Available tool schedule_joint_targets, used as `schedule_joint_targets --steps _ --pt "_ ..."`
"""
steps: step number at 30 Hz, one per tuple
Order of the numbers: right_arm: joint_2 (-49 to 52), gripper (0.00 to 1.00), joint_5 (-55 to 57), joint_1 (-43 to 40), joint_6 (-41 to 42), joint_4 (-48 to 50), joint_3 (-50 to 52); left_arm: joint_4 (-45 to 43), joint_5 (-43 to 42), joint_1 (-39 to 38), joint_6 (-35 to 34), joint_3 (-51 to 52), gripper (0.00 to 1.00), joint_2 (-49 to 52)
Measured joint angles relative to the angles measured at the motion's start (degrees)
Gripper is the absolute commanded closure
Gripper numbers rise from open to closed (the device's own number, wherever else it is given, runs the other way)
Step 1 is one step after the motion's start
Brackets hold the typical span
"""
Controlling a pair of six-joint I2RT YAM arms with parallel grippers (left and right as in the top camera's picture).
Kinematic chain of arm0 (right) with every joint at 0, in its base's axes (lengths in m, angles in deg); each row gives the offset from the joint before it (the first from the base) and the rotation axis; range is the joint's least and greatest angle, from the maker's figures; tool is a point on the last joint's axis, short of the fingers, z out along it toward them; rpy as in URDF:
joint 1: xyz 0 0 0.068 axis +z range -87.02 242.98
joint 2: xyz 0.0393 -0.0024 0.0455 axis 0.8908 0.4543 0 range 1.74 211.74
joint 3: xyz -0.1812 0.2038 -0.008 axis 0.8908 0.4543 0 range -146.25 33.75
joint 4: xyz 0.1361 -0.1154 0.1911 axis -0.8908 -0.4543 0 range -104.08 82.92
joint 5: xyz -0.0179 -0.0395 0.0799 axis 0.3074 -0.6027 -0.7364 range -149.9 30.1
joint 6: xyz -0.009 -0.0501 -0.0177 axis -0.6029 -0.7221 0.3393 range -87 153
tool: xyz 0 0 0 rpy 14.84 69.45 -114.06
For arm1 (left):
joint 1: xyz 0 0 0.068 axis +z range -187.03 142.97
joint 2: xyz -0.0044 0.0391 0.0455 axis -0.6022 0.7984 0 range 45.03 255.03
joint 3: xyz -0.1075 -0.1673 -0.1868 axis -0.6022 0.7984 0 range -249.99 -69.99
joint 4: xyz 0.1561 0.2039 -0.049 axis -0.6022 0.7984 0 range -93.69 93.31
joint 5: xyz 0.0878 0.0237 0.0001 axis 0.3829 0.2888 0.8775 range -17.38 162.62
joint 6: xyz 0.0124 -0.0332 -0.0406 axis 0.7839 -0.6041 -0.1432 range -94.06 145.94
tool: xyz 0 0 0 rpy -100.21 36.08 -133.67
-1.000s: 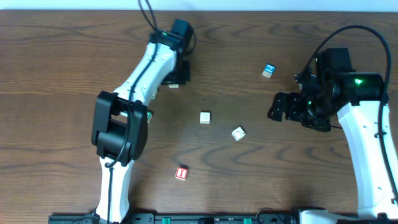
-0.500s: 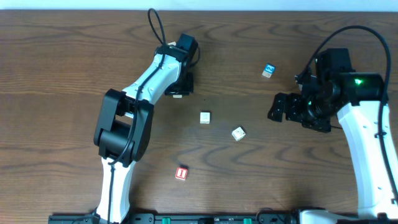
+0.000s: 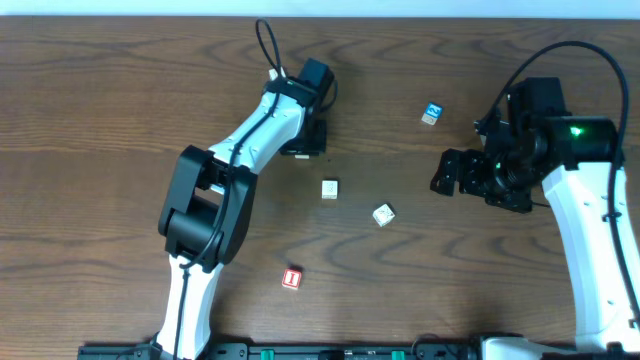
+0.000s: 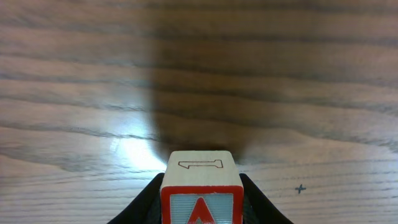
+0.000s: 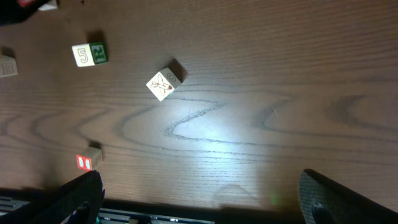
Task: Spell out Ai2
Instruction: 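Carry the A block to the table center and release it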
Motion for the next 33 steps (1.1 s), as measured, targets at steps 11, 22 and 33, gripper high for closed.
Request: schedule_joint_targets --steps 11,22,33 --pt "0.0 0.01 0.0 0.0 0.0 -0.2 0.0 -3.4 1.8 -2.2 -3.0 2.4 0.66 -0.6" --pt "0.0 0.01 0.0 0.0 0.0 -0.3 0.0 -0.5 2.0 -2.3 -4.0 4.1 0.46 -2.8" --pt "0.0 0.02 1.1 0.0 0.0 -0.9 0.0 8.9 2.5 -2.3 -4.0 4.2 0.41 -20.3"
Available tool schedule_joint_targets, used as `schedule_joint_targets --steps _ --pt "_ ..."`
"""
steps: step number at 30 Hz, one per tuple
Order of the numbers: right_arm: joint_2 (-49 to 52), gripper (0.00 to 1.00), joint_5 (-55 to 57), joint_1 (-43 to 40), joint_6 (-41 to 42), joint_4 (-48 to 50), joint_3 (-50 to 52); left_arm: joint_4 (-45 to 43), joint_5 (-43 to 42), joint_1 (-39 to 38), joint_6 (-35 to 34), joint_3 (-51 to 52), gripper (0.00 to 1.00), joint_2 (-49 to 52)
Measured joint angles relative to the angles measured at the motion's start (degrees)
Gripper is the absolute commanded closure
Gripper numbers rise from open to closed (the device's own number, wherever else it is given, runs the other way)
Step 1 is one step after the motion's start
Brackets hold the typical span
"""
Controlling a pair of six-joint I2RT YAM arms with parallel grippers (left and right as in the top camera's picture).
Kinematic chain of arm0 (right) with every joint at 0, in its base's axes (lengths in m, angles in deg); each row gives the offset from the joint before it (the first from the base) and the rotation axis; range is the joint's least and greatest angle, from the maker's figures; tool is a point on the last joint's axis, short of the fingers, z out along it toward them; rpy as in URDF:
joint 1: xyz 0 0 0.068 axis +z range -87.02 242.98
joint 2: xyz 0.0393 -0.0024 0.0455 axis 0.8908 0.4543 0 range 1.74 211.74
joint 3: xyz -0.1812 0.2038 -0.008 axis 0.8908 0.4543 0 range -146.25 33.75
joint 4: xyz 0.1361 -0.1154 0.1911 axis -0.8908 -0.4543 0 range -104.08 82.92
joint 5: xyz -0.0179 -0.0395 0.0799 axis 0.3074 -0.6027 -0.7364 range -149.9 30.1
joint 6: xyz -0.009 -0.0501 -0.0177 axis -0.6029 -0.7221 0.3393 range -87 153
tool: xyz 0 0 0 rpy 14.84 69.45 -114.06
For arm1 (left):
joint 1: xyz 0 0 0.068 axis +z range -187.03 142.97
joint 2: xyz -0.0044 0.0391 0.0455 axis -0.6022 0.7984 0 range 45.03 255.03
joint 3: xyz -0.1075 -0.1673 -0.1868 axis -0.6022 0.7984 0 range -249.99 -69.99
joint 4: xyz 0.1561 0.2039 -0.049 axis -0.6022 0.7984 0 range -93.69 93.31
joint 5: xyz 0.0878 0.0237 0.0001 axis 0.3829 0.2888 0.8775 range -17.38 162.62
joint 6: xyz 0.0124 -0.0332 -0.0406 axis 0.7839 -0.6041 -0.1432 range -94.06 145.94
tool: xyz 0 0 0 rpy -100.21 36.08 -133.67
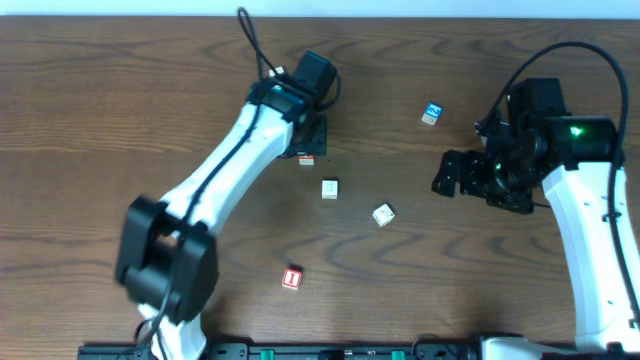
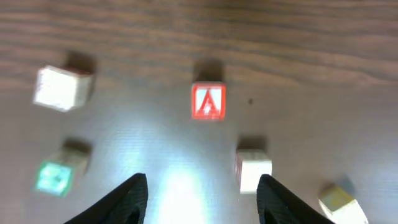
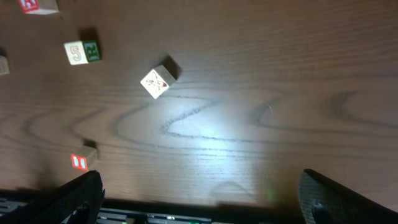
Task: Spell out Ai2
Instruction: 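Carry the A block to the table center and release it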
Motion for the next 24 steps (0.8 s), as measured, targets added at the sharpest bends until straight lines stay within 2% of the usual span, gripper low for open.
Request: schedule_joint_targets --steps 5,8,11,12,14,19,21,23,24 --pt "-1.5 0.05 1.3 1.8 0.0 1.4 0.2 8.1 6.7 -2.9 0.0 0.0 0.37 -13.1" --pt "-4.7 0.06 2.9 5.6 0.6 1.6 0.3 13.3 11.6 -8.3 -1.2 0.0 0.39 -17.7" --pt "-8.1 0.01 9.1 11.0 3.7 1.5 0.4 17.8 20.2 -14.8 -5.7 0.2 0.30 -20.0" --pt "-9.0 0.01 11.5 13.1 4.7 1.7 0.5 18.9 23.6 -17.7 -7.2 0.6 0.24 -21.2" --pt "-10.0 0.01 15.1 16.8 6.3 3.0 1.6 21.1 28.0 -23.1 -8.9 1.3 0.22 -24.1" --pt "-8.2 0.01 18.6 22.2 10.4 12.0 10.0 26.0 29.2 -28.0 -8.6 1.7 0.20 -32.6" --pt "-6.9 0.01 18.5 22.8 11.1 14.9 12.9 27.0 29.0 -28.0 -7.4 1.7 0.14 -35.3" --pt "-5.1 0.01 17.7 23.2 11.6 17.7 15.8 27.3 28.9 -27.9 -5.8 1.8 0.02 -38.9" --pt "-4.5 0.01 17.2 23.2 11.8 18.8 16.5 27.3 28.9 -27.8 -5.2 1.8 0.05 -40.1"
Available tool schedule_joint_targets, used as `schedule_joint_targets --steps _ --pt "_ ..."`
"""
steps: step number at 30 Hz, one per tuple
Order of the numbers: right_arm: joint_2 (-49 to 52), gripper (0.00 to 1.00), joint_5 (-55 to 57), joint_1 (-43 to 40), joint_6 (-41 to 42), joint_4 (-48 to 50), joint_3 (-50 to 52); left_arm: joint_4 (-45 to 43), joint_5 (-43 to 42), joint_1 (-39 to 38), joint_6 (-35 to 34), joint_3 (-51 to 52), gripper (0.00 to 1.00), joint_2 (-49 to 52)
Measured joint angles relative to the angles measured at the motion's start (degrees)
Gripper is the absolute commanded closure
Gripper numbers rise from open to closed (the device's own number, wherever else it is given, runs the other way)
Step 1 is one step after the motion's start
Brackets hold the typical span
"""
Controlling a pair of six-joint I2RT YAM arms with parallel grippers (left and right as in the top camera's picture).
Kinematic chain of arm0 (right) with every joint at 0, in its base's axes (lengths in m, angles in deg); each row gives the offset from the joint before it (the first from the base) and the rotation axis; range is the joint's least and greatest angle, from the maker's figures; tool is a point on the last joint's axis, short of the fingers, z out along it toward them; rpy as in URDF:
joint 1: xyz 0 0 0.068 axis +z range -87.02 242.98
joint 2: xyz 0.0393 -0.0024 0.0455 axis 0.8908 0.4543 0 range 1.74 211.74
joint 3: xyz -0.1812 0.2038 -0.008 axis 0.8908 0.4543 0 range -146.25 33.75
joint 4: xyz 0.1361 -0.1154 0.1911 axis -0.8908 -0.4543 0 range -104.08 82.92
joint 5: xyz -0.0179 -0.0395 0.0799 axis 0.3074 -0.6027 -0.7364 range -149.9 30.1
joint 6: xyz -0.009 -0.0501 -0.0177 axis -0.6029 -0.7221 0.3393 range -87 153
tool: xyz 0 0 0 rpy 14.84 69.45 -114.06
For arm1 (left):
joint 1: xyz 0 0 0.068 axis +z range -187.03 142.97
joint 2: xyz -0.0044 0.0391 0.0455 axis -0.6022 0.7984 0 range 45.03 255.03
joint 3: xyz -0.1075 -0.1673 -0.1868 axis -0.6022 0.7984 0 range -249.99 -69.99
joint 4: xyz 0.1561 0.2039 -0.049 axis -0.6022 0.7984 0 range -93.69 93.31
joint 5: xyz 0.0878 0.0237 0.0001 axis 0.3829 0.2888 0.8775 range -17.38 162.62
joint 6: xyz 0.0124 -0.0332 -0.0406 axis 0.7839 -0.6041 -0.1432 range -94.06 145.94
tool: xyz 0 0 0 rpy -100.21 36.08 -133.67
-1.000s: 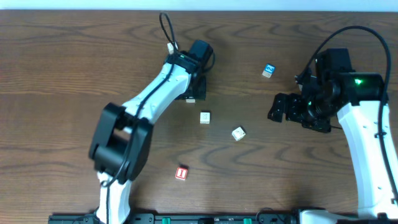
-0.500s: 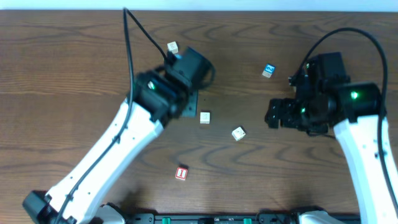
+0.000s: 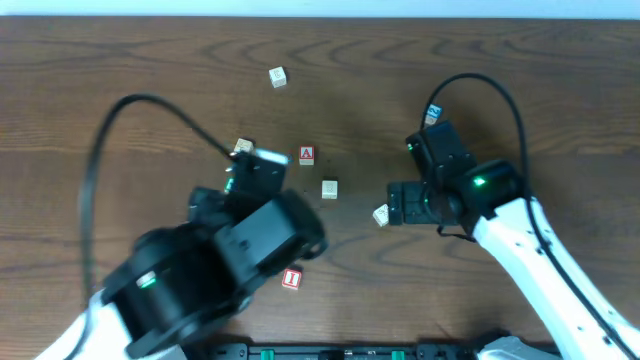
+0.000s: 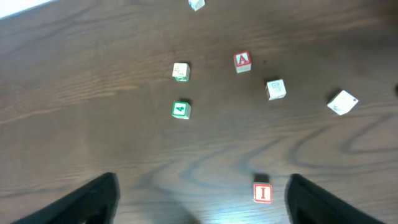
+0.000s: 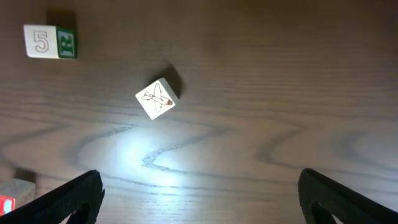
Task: Spell out Ai2
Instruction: 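Carry the A block to the table center and release it, then retract the left arm and move the right gripper toward the blue 2 block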
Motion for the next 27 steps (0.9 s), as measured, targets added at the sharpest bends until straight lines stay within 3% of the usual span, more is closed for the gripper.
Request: schedule_joint_targets --steps 5,10,14,20,24,27 --pt "3.4 0.01 -1.2 0.3 0.5 6.0 0.7 0.5 -0.9 4.1 2.8 0.1 0.05 -7.1" --pt "8.5 0.01 -1.9 1.7 1.8 9.7 0.5 0.6 -8.6 13.6 10.5 0.1 0.05 -11.6" --pt "15.8 0.01 -2.1 5.1 2.6 9.1 -3.9 -0.5 -14.1 21.6 16.4 0.1 0.05 -11.1" --pt "30.1 0.01 1.2 12.5 5.0 3.0 -21.7 -2.2 -28.2 38.3 23.6 0.1 0.05 -6.9" --pt "33.7 0.01 1.9 12.9 6.4 3.2 -23.7 -2.2 -39.3 47.9 26.2 0.1 0.05 -3.4" --pt "35.2 0.01 1.5 12.7 6.4 3.5 -23.7 -2.3 -43.7 50.7 28.1 0.1 0.05 -2.1"
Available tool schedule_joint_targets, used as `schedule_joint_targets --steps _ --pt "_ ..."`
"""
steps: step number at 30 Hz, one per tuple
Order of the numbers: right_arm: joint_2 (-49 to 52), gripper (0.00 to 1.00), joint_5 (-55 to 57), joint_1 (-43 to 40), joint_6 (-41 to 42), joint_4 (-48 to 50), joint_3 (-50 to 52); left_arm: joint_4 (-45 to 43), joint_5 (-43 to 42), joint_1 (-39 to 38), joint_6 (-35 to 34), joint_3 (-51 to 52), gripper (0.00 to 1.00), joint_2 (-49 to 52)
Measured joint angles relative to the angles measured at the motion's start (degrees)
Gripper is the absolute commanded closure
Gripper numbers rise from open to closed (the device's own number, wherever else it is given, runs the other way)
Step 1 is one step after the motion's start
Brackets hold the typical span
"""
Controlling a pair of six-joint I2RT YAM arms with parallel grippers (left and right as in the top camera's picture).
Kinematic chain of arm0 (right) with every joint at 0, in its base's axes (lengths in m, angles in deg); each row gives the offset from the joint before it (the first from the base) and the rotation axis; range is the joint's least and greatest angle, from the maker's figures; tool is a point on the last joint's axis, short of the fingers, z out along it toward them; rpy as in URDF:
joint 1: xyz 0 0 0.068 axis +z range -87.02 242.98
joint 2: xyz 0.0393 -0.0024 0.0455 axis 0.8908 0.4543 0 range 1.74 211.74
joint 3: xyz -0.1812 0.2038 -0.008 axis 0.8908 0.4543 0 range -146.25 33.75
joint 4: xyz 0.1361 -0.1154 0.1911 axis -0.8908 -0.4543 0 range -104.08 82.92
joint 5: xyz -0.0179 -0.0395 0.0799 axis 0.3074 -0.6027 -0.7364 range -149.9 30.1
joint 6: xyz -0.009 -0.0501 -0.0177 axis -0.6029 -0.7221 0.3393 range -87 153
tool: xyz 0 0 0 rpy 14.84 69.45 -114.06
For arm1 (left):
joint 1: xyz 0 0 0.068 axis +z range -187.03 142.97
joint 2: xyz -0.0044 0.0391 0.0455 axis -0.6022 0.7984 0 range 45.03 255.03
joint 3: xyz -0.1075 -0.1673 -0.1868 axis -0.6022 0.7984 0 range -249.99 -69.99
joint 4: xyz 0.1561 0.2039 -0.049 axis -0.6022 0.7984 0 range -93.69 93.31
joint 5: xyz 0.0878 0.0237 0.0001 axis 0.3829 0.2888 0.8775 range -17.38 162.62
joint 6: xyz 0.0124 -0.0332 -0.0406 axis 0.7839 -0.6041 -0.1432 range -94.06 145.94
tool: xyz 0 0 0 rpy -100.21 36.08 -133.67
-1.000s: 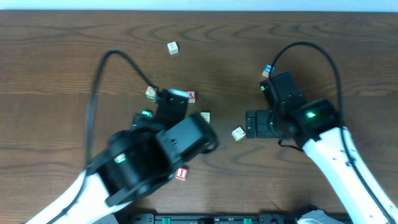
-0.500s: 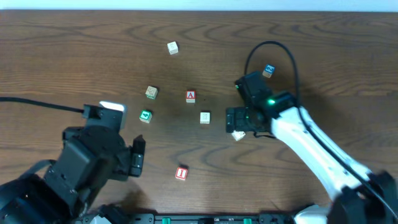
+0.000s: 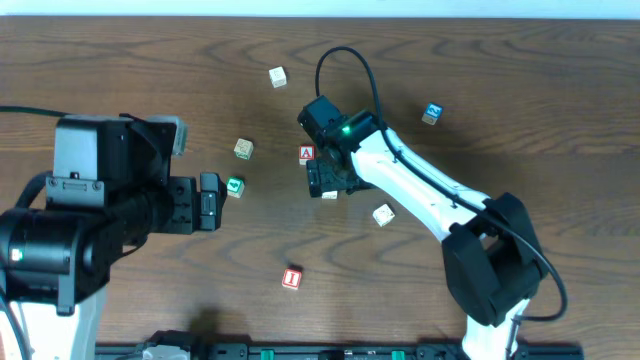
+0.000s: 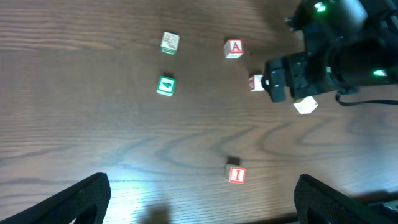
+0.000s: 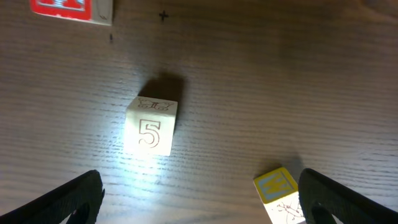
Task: Spell out Ai2
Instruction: 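Retract the left arm and move the right gripper toward the blue 2 block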
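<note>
The red A block point(image 3: 307, 153) lies on the table mid-back, also seen from the left wrist as a red A block point(image 4: 234, 48). The red I block point(image 3: 291, 279) lies near the front; the left wrist shows this I block point(image 4: 236, 175) too. My right gripper point(image 3: 325, 180) hovers open just right of A, over a pale block showing a 5 point(image 5: 151, 126); its fingers point(image 5: 81, 199) stand wide apart with nothing between them. My left gripper point(image 3: 205, 200) is open and empty at the left, high above the table.
A green 4 block point(image 3: 234, 186), a pale block point(image 3: 243, 148) and another point(image 3: 277, 75) lie left of and behind A. A white block with a yellow W side point(image 5: 278, 190) sits right of the 5. A blue block point(image 3: 431, 113) lies back right.
My right gripper has moved from beside the white picture block to over the 5 block next to A. My left arm has moved to the table's left side. Both stay open.
First my left gripper was shut on the A block, low at the table. Then A stood free on the table with the left gripper open above it. The left arm then was far back and high while the right arm had come toward the centre, now over the 5.
</note>
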Motion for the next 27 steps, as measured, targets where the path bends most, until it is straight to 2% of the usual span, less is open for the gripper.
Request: schedule_joint_targets --steps 11,13,15,16,18,21,27 --pt "3.8 0.03 -1.4 0.0 0.7 2.6 0.0 0.0 -1.0 0.6 1.4 0.0 0.05 3.4" --pt "5.1 0.12 -1.7 0.0 1.0 3.2 0.0 0.0 -1.0 0.6 1.4 0.0 0.05 3.7" --pt "6.3 0.34 -2.0 0.0 1.4 4.2 0.0 -0.1 -1.0 0.6 1.4 0.0 0.05 3.8" --pt "6.7 0.41 -2.1 0.0 1.4 4.7 0.0 -0.1 -1.0 0.6 1.4 0.0 0.05 3.8" --pt "7.2 0.48 -2.3 0.0 1.8 5.5 0.0 -0.2 -1.0 0.6 1.4 0.0 0.05 3.8" --pt "7.3 0.65 -2.3 0.0 1.6 5.6 0.0 -0.2 -0.8 0.6 1.4 0.0 0.04 3.8" --pt "7.4 0.72 -1.1 0.0 1.9 5.3 0.0 0.0 -0.3 0.6 1.4 0.0 0.05 3.8"
